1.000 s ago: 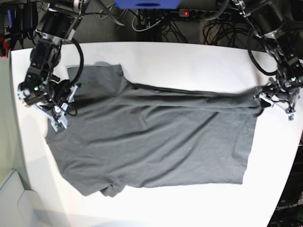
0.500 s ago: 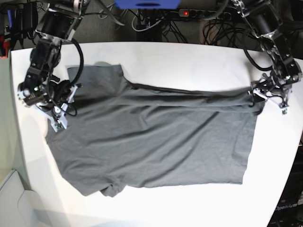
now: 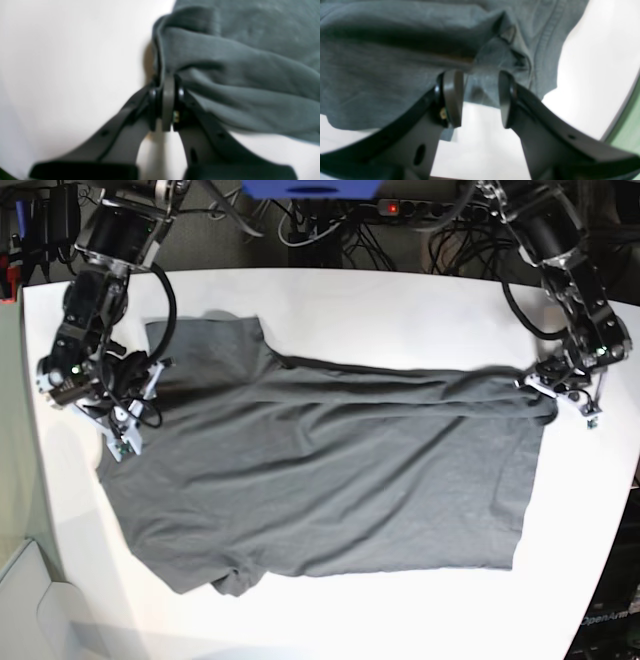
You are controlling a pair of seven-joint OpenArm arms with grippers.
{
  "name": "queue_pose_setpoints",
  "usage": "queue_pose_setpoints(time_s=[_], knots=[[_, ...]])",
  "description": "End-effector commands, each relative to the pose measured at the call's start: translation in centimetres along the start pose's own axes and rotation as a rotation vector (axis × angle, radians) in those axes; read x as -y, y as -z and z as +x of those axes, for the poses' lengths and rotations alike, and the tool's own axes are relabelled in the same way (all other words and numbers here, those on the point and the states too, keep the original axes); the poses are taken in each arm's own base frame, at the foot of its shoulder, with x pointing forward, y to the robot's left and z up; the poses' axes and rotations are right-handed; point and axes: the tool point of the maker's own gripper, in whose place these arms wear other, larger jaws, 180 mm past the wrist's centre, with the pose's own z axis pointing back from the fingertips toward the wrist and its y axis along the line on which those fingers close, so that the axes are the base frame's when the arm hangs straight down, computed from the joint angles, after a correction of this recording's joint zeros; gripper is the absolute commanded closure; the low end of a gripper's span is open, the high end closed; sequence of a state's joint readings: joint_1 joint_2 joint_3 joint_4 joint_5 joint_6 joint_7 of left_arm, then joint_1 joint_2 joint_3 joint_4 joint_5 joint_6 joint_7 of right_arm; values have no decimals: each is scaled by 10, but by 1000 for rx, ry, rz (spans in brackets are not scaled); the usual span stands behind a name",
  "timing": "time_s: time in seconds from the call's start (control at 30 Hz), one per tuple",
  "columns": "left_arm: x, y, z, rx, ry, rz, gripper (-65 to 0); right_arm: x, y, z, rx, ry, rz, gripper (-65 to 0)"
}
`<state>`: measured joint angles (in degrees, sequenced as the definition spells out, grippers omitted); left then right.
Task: Layout the t-shirt on the table in an organized manner, then fold the t-shirt properly
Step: 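Open the left gripper and move it along the shirt side toward the hem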
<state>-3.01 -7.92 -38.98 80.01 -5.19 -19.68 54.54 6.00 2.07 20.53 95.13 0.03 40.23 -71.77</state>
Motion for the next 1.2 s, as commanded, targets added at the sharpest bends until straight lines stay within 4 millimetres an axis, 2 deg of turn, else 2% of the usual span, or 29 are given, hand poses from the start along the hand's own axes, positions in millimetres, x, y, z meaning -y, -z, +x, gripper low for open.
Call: queue_pose_setpoints(time_s=[0.0,0.17,0.37,0.47,0.7,0.9,1.17], knots=[[1,-11,29,82,15,3,-1,7,-7,13,42,-1,-21,-245],[16,-33,64,150,26,-2,-1,7,-7,14,45,-1,-22,-245],[25,-41,104,225,9,-20,-1,7,-6,14,44,-1,-20,-245],[35,-30,108,210,-21,-51,-1,6,-5,13,41,0,-17,-245],[45,-13,117,198,-59,-94,0,6,-5,12,40,0,-16,-245],[31,-2,121,241,-200,-41,0,7,-6,12,40,-1,-20,-248],[23,-6,136,292,-263,-12,0,9,-6,13,39,-2,-22,-248]])
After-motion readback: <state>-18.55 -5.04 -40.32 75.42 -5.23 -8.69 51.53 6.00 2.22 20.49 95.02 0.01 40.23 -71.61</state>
